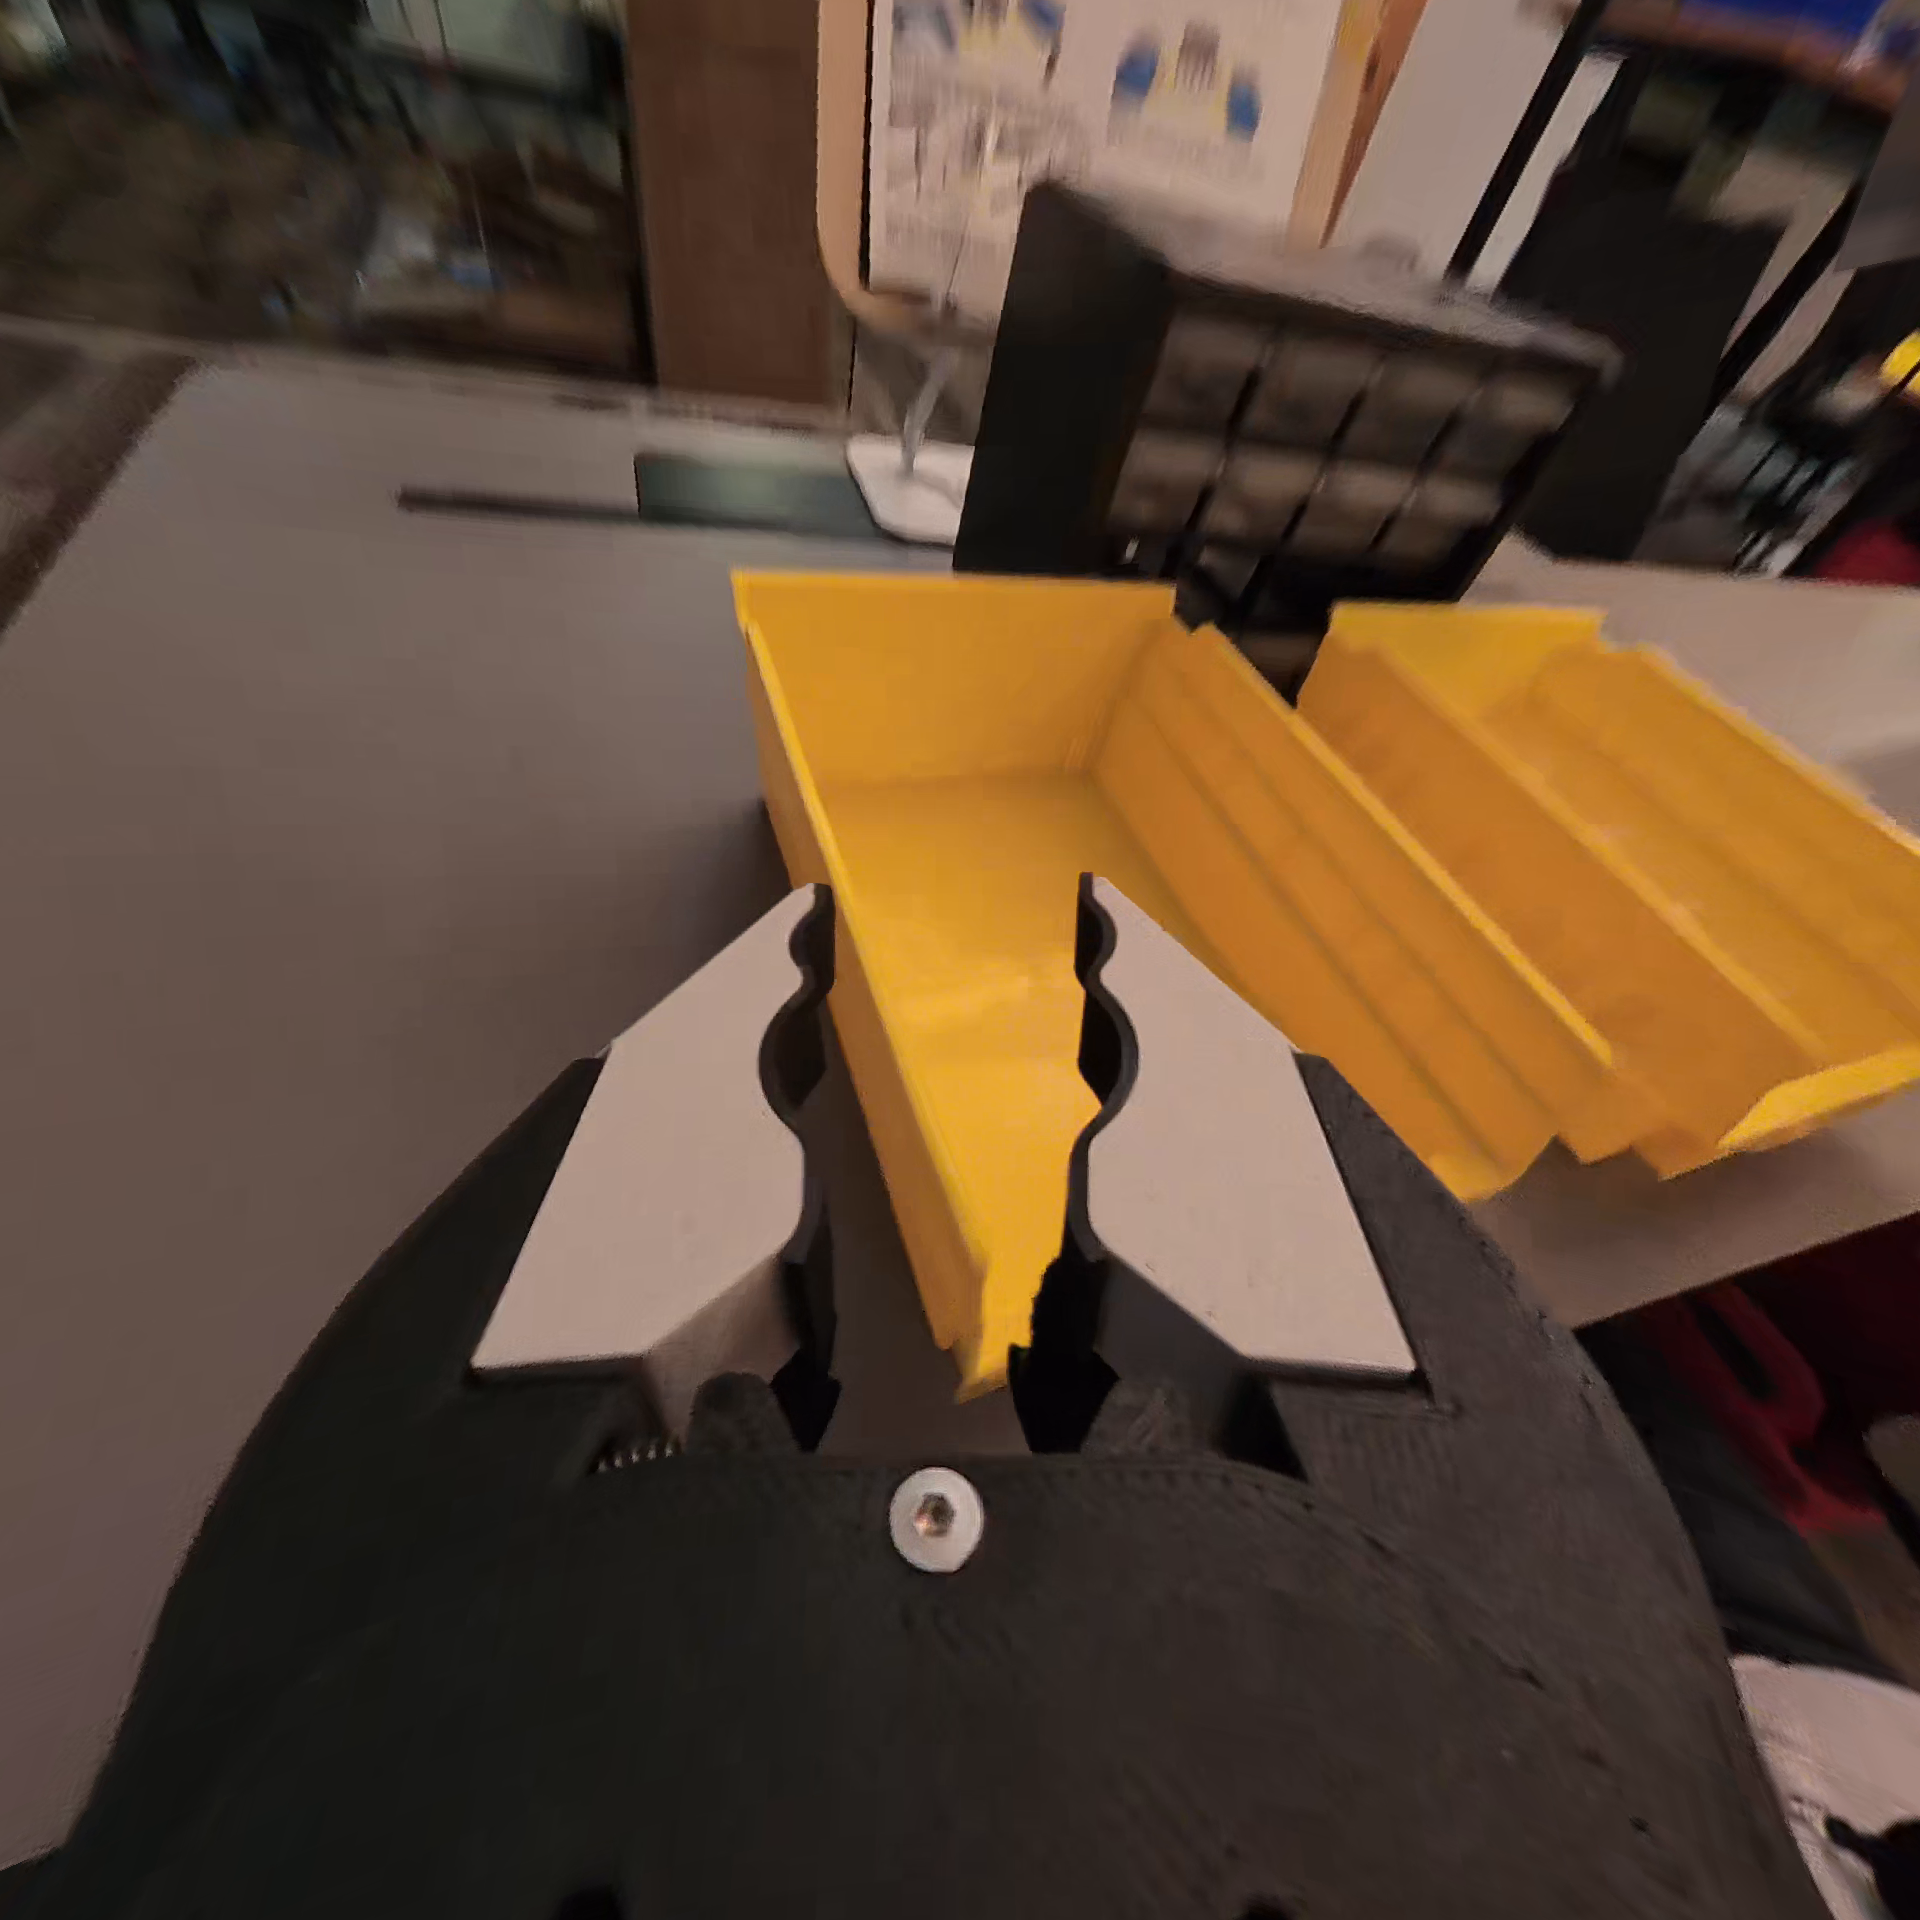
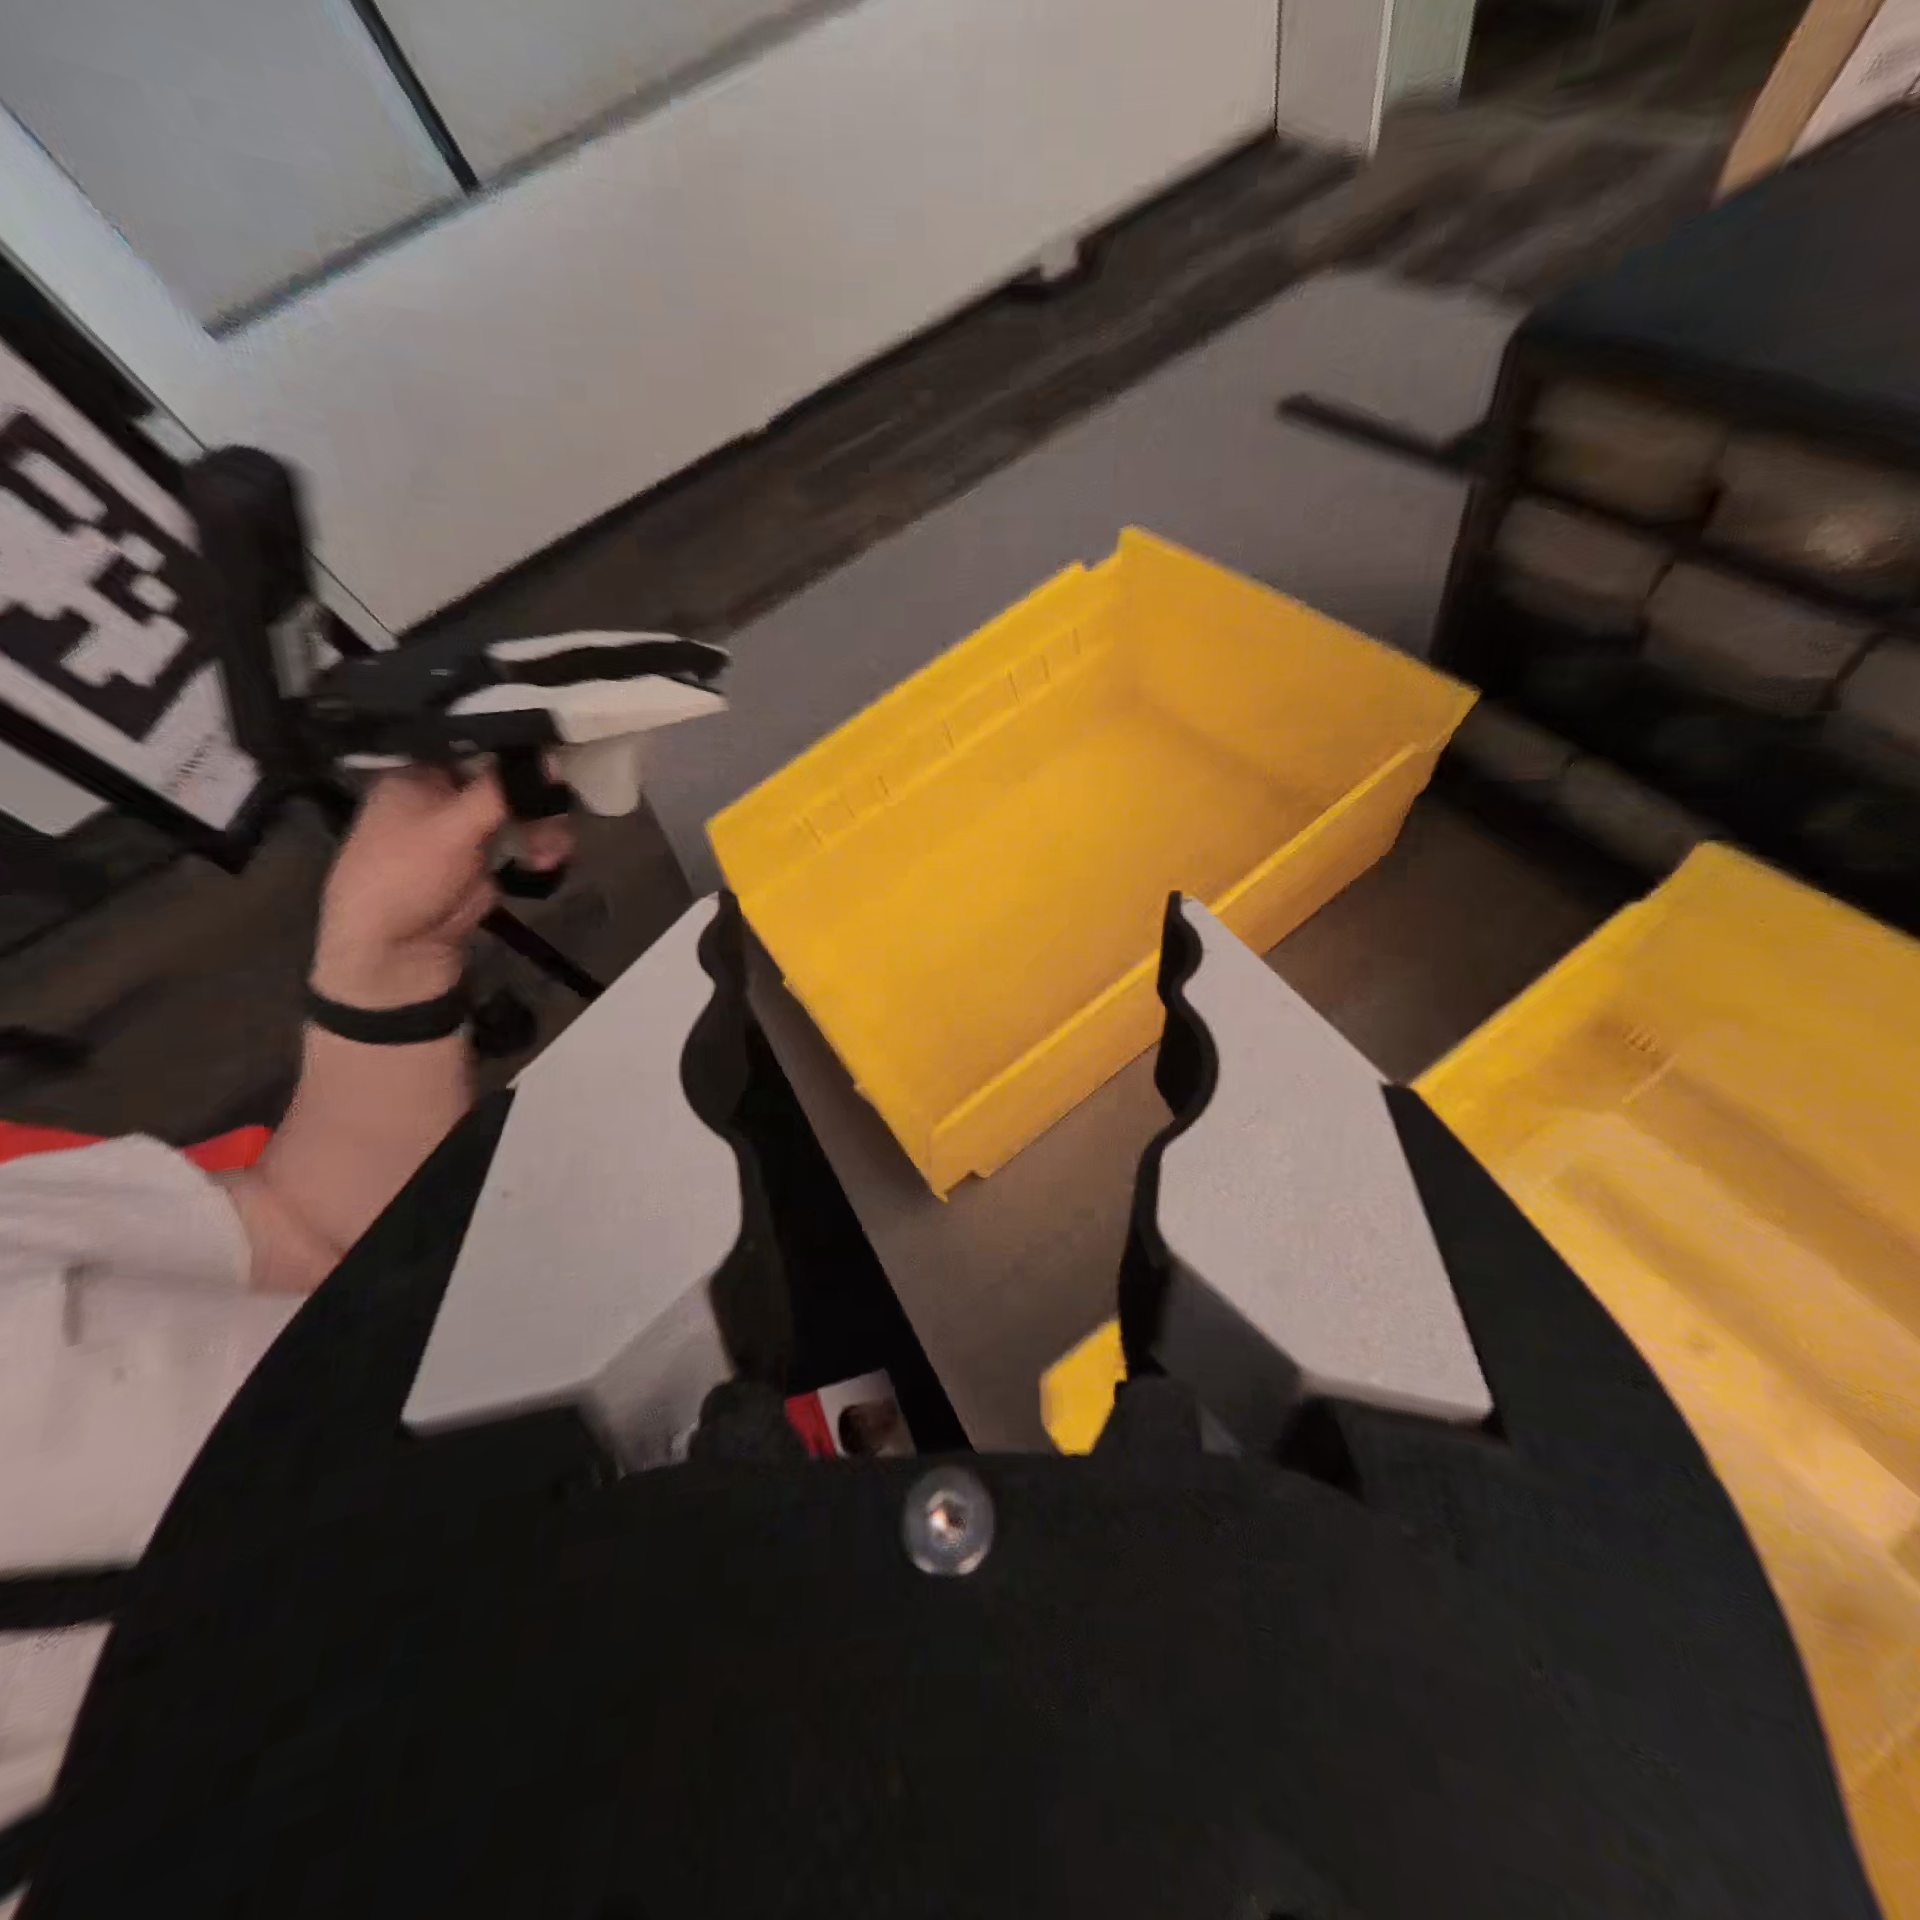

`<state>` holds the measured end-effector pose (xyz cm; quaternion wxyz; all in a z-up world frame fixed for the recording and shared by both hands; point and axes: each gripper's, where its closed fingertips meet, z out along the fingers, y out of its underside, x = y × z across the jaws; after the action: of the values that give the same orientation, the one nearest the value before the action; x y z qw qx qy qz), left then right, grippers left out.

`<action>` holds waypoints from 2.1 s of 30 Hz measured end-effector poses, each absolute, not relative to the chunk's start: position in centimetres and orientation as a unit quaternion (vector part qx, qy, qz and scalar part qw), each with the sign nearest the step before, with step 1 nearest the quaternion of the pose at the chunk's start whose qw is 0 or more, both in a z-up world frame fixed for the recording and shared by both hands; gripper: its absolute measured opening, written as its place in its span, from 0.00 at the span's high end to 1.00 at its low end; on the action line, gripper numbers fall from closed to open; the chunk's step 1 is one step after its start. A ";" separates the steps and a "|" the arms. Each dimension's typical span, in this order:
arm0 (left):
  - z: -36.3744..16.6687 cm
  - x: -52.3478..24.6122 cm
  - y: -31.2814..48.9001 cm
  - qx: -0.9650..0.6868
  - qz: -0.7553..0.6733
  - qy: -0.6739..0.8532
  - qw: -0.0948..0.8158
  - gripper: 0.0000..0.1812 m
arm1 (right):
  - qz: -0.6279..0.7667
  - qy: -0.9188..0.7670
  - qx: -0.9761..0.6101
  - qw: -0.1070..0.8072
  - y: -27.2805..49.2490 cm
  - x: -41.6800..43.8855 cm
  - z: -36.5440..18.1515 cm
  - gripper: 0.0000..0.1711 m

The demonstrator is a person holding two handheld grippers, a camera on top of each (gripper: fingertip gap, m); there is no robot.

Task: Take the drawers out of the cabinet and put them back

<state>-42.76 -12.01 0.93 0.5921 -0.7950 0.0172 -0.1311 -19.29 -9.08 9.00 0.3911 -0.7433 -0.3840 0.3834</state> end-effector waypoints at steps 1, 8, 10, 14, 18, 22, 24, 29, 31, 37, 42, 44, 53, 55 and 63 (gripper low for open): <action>1.6 -42.6 -12.5 -0.787 -0.131 0.017 0.603 0.75 | 0.358 -0.386 -0.763 0.375 -7.8 -20.8 7.8 0.54; 4.6 -43.5 -15.6 -0.748 -0.072 0.005 0.660 0.60 | 0.242 -0.356 -0.880 0.200 -2.2 -26.0 -2.9 0.58; 5.5 -45.1 -16.4 -0.727 -0.028 -0.005 0.686 0.60 | 0.185 -0.363 -0.893 0.191 -1.7 -25.6 -4.8 0.59; 6.2 -47.4 -17.3 -0.714 0.021 -0.026 0.700 0.59 | 0.111 -0.343 -0.919 0.160 -0.8 -24.2 -7.7 0.59; 6.4 -49.4 -17.2 -0.718 0.109 -0.044 0.686 0.56 | 0.145 -0.318 -0.932 0.093 -1.9 -25.5 -9.8 0.66; 7.2 -53.0 -17.4 -0.721 0.273 -0.090 0.631 0.52 | 0.094 -0.333 -0.936 0.062 -2.0 -25.2 -11.3 0.72; 7.9 -54.1 -17.5 -0.710 0.291 -0.124 0.629 0.48 | 0.099 -0.338 -0.935 0.044 -2.4 -25.5 -11.6 0.80; 8.1 -54.9 -17.2 -0.708 0.291 -0.148 0.627 0.48 | 0.068 -0.331 -0.940 0.043 -1.4 -25.0 -12.6 0.83; 7.7 -54.9 -16.9 -0.714 0.286 -0.148 0.621 0.48 | 0.057 -0.321 -0.945 0.035 -1.2 -24.8 -13.3 0.83; 6.8 -54.4 -16.4 -0.733 0.280 -0.131 0.606 0.48 | 0.079 -0.299 -0.950 0.033 0.0 -24.4 -13.2 0.96; 7.0 -53.6 -16.4 -0.732 0.270 -0.115 0.615 0.48 | 0.144 -0.298 -0.944 0.000 -0.5 -25.3 -12.7 0.98; 7.6 -52.7 -16.3 -0.726 0.249 -0.104 0.632 0.48 | 0.132 -0.320 -0.938 -0.016 -1.0 -25.6 -12.3 0.98; 12.1 -47.2 -18.4 -0.691 0.124 -0.059 0.709 0.48 | 0.110 -0.386 -0.916 0.003 -0.6 -24.3 -4.0 0.98; 12.2 -45.9 -18.5 -0.698 0.074 -0.047 0.711 0.48 | 0.113 -0.391 -0.913 0.019 -0.2 -21.7 -0.7 0.98; 5.6 -34.8 -12.4 -0.775 -0.174 0.060 0.605 0.52 | 0.110 -0.297 -0.945 0.080 1.2 0.5 9.0 0.98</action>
<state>-34.79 -12.42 5.59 0.6046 -0.7748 0.0603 -0.1744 0.48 1.16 8.97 0.0804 -0.9452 -0.2967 0.1104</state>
